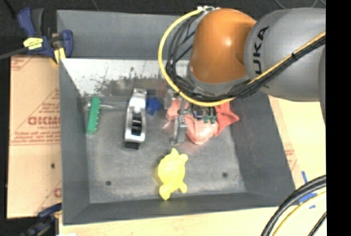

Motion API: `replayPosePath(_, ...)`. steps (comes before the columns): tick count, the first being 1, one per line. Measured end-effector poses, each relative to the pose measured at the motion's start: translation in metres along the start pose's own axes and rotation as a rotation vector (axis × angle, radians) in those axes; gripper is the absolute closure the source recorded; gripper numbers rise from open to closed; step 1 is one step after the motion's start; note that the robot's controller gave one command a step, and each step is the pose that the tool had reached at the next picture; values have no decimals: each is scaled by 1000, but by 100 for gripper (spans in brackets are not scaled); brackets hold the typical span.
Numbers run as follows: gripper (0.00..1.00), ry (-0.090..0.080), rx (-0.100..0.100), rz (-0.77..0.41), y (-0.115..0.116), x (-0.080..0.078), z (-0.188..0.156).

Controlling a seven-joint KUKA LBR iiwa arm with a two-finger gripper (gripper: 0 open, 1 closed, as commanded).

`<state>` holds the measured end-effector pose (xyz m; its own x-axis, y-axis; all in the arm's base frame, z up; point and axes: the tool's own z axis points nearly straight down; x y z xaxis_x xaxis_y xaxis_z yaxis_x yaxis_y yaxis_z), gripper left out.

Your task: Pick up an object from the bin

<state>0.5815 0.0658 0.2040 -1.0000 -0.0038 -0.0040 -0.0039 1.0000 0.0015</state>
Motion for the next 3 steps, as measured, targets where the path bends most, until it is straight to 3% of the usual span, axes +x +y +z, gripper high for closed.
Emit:
replayPosePath(1, 0, -4, 0, -62, -29, 13, 38)
replayPosePath(2, 0, 6, 3, -100, -59, 22, 78)
replayPosePath(3, 0, -3, 2, -260, -44, 38, 93)
